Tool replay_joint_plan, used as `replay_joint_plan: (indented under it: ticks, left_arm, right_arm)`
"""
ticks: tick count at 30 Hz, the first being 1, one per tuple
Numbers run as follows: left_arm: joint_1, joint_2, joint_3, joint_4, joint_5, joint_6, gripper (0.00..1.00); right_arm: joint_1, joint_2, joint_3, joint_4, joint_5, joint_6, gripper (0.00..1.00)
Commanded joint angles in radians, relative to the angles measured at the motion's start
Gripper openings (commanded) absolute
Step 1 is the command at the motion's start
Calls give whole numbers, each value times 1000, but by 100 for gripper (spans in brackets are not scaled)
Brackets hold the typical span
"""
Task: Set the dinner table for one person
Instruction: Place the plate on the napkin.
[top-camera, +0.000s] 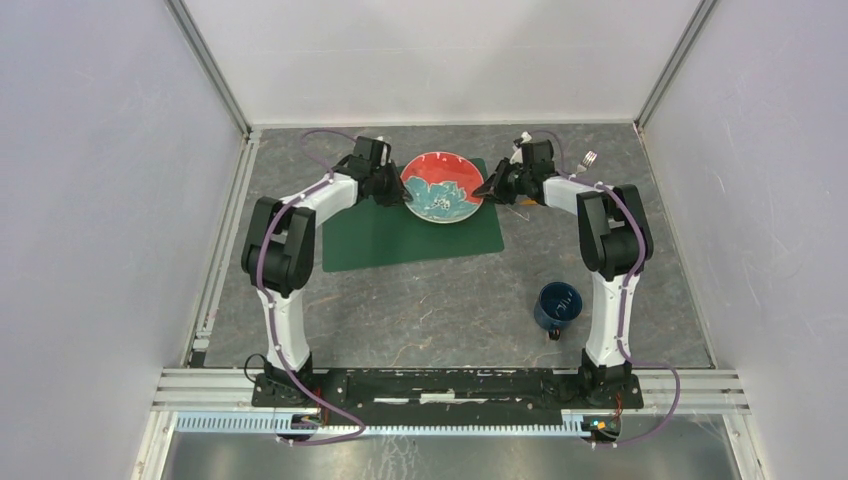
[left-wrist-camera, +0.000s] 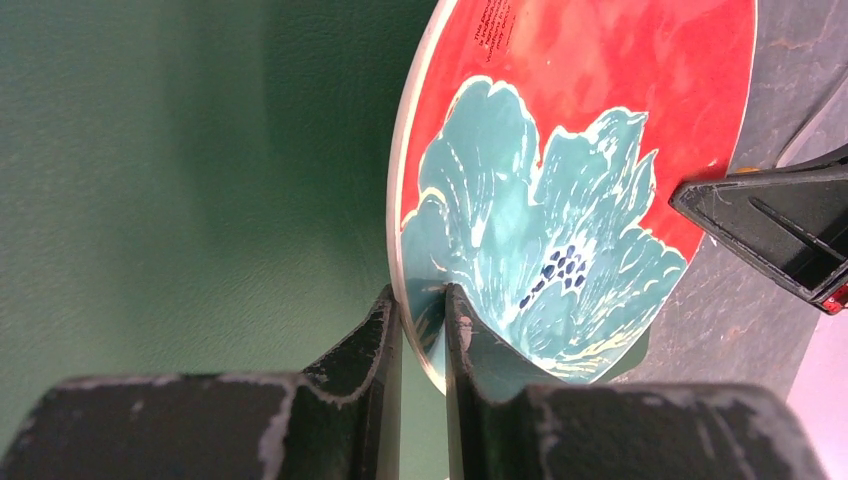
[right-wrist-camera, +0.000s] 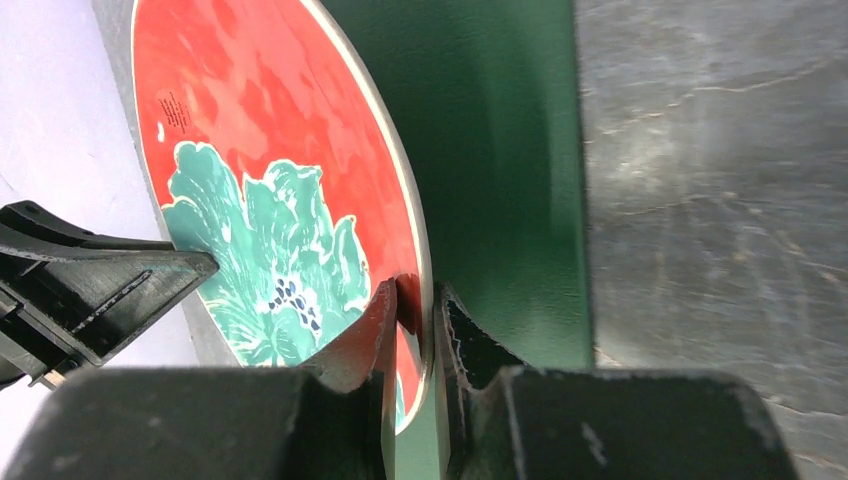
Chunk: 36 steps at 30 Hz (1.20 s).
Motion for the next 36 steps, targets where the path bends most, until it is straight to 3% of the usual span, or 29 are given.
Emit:
replay_joint_plan:
  ticks: [1, 12, 21, 36]
  left_arm:
    - [-45, -111, -23, 191, 186, 38, 2]
    - [63, -204, -169, 250, 215, 11, 2]
    - [154, -249, -286, 425, 279, -107, 2]
    - [179, -328, -417, 485, 279, -159, 2]
  right_arm:
    - [160, 1, 73, 117, -210, 34, 0]
    - [215, 56, 147, 143, -208, 73, 0]
    - [229, 85, 200, 195, -222, 114, 0]
    - [239, 80, 168, 203, -242, 104, 0]
